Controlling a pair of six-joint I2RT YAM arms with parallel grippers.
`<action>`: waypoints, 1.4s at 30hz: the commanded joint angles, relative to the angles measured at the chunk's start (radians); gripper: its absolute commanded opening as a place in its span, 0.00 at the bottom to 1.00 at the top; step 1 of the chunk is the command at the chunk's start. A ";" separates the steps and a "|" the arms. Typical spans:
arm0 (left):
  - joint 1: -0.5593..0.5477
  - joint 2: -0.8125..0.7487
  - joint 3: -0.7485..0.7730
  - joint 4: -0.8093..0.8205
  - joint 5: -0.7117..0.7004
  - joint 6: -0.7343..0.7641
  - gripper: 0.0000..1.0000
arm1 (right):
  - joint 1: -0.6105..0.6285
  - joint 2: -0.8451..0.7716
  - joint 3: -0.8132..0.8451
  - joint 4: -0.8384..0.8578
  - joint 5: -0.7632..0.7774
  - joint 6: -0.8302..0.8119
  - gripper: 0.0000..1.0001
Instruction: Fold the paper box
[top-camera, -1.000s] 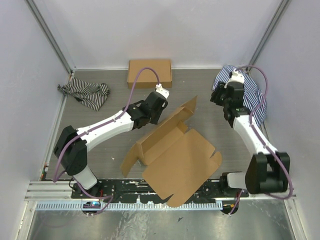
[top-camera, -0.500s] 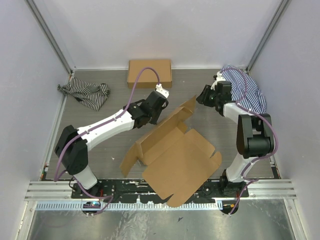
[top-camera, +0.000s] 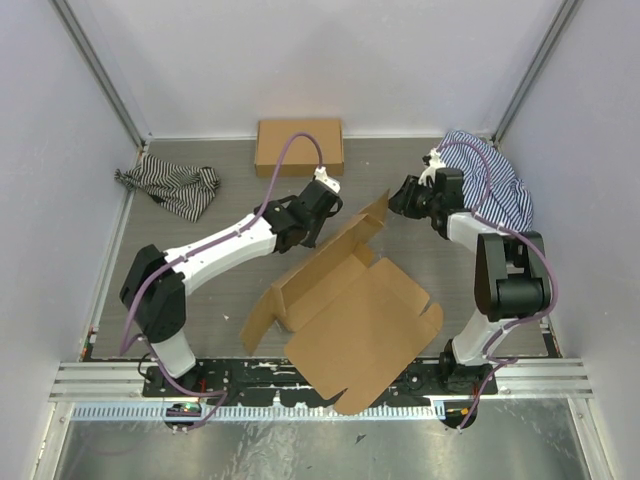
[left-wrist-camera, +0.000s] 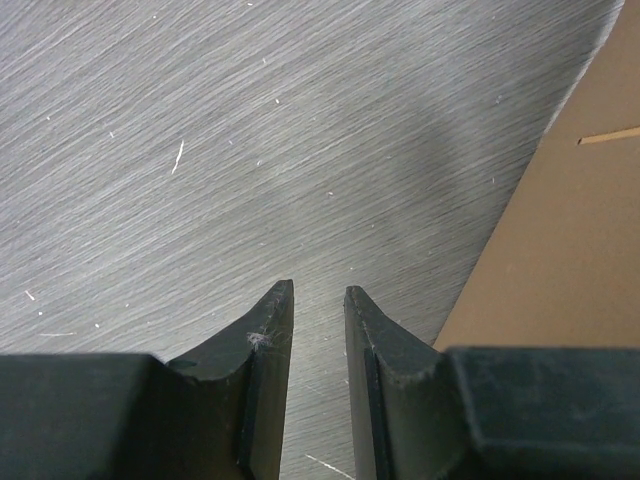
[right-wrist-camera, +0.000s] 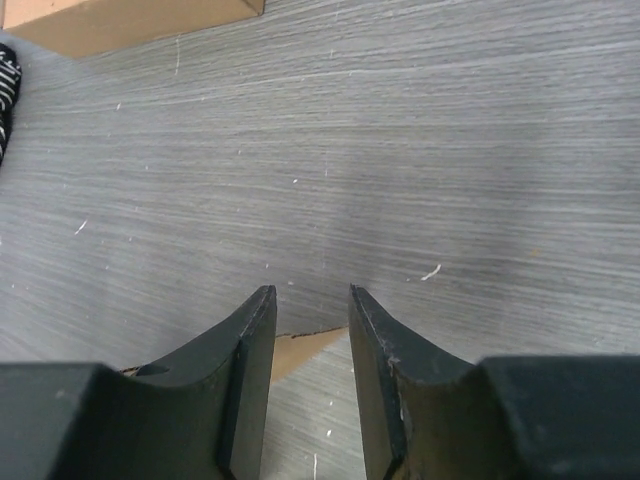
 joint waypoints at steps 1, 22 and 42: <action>-0.011 0.019 0.044 -0.035 -0.028 -0.016 0.34 | 0.013 -0.129 -0.027 0.000 -0.032 -0.017 0.40; -0.031 0.030 0.042 -0.051 -0.061 -0.019 0.34 | 0.016 0.036 0.207 -0.065 -0.054 -0.010 0.40; -0.031 0.069 0.068 -0.072 -0.071 -0.026 0.33 | 0.047 -0.276 -0.036 -0.231 -0.038 -0.081 0.40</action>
